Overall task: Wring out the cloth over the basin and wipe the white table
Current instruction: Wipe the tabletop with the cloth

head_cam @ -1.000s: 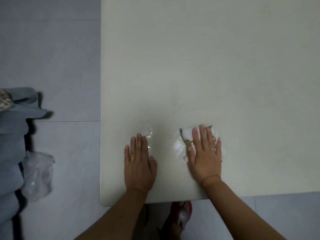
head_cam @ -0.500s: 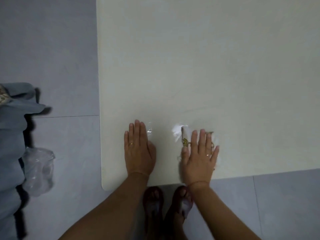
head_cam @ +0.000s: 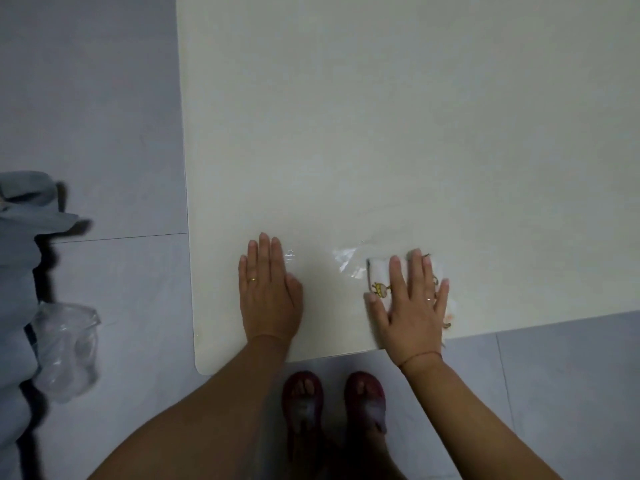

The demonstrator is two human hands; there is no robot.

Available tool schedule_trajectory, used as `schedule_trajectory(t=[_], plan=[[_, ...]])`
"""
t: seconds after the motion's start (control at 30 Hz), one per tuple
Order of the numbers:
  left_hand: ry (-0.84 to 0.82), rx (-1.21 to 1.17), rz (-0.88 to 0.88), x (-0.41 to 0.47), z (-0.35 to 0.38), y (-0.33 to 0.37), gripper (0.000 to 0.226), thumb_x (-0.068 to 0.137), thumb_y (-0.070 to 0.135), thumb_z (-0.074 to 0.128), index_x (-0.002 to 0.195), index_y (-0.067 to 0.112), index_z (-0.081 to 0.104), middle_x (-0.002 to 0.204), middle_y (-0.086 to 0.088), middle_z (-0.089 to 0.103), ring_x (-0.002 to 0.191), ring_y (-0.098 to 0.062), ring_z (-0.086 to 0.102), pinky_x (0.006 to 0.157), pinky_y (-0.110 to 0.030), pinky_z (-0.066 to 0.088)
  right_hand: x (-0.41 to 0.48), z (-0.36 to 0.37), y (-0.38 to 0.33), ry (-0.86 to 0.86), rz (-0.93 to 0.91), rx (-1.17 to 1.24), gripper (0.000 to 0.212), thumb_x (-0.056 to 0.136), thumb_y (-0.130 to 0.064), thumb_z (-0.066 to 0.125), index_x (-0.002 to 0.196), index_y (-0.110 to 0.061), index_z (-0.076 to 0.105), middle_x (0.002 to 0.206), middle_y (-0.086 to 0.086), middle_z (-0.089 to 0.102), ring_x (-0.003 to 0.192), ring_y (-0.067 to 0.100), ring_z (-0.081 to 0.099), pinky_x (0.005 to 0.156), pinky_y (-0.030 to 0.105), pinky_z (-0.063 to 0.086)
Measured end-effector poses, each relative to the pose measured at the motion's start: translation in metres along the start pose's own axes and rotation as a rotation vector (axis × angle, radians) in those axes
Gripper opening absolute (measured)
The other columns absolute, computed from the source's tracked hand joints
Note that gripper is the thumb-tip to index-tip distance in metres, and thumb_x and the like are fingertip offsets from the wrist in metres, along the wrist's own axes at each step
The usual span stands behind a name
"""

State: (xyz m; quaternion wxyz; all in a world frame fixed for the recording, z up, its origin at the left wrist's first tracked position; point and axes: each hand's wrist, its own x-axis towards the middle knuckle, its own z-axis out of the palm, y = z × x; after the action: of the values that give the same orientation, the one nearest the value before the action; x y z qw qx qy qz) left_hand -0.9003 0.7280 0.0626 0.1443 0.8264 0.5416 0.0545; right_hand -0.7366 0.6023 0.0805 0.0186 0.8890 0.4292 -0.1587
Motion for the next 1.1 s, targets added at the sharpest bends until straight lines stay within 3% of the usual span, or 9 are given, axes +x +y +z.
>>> schedule_trajectory(t=[0.3, 0.5, 0.57, 0.63, 0.73, 0.8, 0.9, 1.0, 1.1], plan=[[-0.066, 0.136, -0.001, 0.002, 0.005, 0.000, 0.064, 0.094, 0.038, 0.019, 0.151, 0.008, 0.017, 0.158, -0.015, 0.016, 0.147, -0.030, 0.012, 0.120, -0.046, 0.003, -0.009, 0.011, -0.016, 0.055, 0.050, 0.048, 0.062, 0.095, -0.046, 0.020, 0.151, -0.020, 0.014, 0.159, 0.007, 0.009, 0.147, 0.026, 0.003, 0.116, 0.053, -0.001], [-0.066, 0.125, -0.093, 0.004, 0.004, 0.022, 0.070, 0.094, 0.046, 0.014, 0.152, 0.006, 0.011, 0.160, -0.013, 0.008, 0.148, -0.028, 0.002, 0.119, -0.043, -0.008, -0.006, 0.003, 0.046, -0.037, -0.641, -0.143, 0.059, 0.093, -0.047, 0.033, 0.147, -0.024, 0.030, 0.156, 0.004, 0.022, 0.143, 0.028, 0.024, 0.114, 0.054, 0.016], [-0.065, 0.087, -0.065, 0.014, 0.008, 0.053, 0.069, 0.095, 0.045, 0.017, 0.151, 0.005, 0.013, 0.160, -0.014, 0.010, 0.148, -0.029, 0.004, 0.119, -0.042, -0.007, 0.016, -0.008, 0.088, -0.026, -0.555, -0.150, 0.061, 0.094, -0.053, 0.024, 0.148, -0.026, 0.023, 0.158, 0.001, 0.014, 0.145, 0.024, 0.015, 0.117, 0.051, 0.010], [-0.090, 0.083, 0.046, 0.020, 0.018, 0.090, 0.067, 0.096, 0.043, 0.018, 0.151, 0.005, 0.016, 0.159, -0.014, 0.013, 0.148, -0.029, 0.007, 0.119, -0.043, -0.001, 0.029, -0.019, 0.113, -0.030, -0.294, -0.100, 0.063, 0.093, -0.056, 0.008, 0.149, -0.029, 0.010, 0.159, -0.001, 0.003, 0.147, 0.019, 0.000, 0.118, 0.046, -0.002], [-0.148, 0.095, 0.144, 0.014, 0.035, 0.120, 0.065, 0.096, 0.042, 0.018, 0.151, 0.008, 0.016, 0.159, -0.012, 0.013, 0.148, -0.027, 0.007, 0.120, -0.044, 0.007, 0.024, -0.018, 0.097, 0.009, -0.032, -0.010, 0.067, 0.089, -0.057, -0.008, 0.149, -0.029, 0.001, 0.159, 0.002, -0.004, 0.145, 0.020, -0.011, 0.116, 0.049, -0.010], [-0.142, 0.122, 0.135, 0.010, 0.044, 0.119, 0.064, 0.096, 0.041, 0.020, 0.152, 0.010, 0.015, 0.160, -0.010, 0.011, 0.148, -0.025, 0.007, 0.120, -0.044, 0.008, 0.012, -0.012, 0.071, -0.010, -0.001, -0.007, 0.066, 0.091, -0.054, -0.005, 0.149, -0.025, 0.001, 0.159, 0.006, -0.003, 0.146, 0.026, -0.009, 0.115, 0.053, -0.009], [-0.145, 0.128, 0.131, 0.010, 0.046, 0.117, 0.062, 0.096, 0.038, 0.019, 0.152, 0.012, 0.012, 0.160, -0.008, 0.008, 0.148, -0.023, 0.003, 0.120, -0.042, 0.005, -0.007, -0.007, 0.060, -0.038, -0.305, -0.111, 0.061, 0.094, -0.045, 0.017, 0.149, -0.020, 0.020, 0.157, 0.009, 0.019, 0.144, 0.031, 0.013, 0.114, 0.060, 0.008], [-0.166, 0.125, 0.121, 0.011, 0.044, 0.120, 0.062, 0.096, 0.036, 0.019, 0.153, 0.014, 0.010, 0.161, -0.007, 0.007, 0.148, -0.021, 0.000, 0.121, -0.041, 0.002, 0.015, -0.018, 0.102, -0.044, -0.681, -0.176, 0.057, 0.094, -0.043, 0.029, 0.147, -0.021, 0.029, 0.154, 0.006, 0.028, 0.142, 0.028, 0.022, 0.110, 0.052, 0.018], [-0.165, 0.118, 0.106, 0.011, 0.042, 0.121, 0.063, 0.094, 0.035, 0.022, 0.152, 0.014, 0.014, 0.160, -0.006, 0.010, 0.148, -0.021, 0.003, 0.120, -0.039, 0.001, 0.053, -0.027, 0.148, -0.035, -0.552, -0.168, 0.059, 0.096, -0.048, 0.023, 0.150, -0.025, 0.014, 0.159, 0.001, 0.011, 0.146, 0.022, 0.010, 0.117, 0.048, 0.007]])
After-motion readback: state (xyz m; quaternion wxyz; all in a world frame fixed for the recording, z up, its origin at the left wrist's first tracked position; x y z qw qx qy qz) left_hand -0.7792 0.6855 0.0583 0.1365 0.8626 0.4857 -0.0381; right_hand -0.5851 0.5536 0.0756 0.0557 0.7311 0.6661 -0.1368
